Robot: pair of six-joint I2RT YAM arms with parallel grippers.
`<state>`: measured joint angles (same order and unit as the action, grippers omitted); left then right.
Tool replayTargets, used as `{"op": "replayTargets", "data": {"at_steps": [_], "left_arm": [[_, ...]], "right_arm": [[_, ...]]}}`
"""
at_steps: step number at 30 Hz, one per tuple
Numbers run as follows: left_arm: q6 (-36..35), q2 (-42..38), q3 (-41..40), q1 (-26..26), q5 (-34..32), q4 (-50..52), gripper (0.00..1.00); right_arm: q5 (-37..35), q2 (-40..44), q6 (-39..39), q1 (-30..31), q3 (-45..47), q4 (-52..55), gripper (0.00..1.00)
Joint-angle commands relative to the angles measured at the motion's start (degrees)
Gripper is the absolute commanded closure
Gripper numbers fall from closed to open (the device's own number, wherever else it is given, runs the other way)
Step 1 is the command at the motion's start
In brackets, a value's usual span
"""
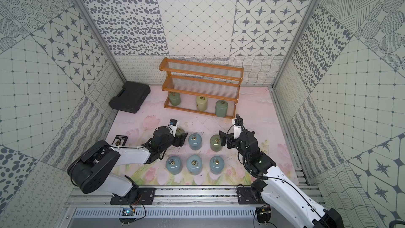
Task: Remove the tea canisters from the shelf
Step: Place the tea canister at the center of the board.
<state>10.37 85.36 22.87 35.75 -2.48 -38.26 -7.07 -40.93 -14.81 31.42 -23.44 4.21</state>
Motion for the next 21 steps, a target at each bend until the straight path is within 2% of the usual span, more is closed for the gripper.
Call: {"op": "replayTargets", "data": {"at_steps": [1, 21], "left_arm": [[1.5, -0.8, -1.6, 1.2, -2.7, -4.0, 0.24], [2.5, -2.9, -3.9, 2.9, -5.3, -1.8, 0.14]], "right_arm": [[-0.1, -0.8, 0.0, -0.1, 0.6, -2.7, 0.0], [0.6, -3.7, -0.2, -0.1, 0.5, -5.1, 0.01]]}}
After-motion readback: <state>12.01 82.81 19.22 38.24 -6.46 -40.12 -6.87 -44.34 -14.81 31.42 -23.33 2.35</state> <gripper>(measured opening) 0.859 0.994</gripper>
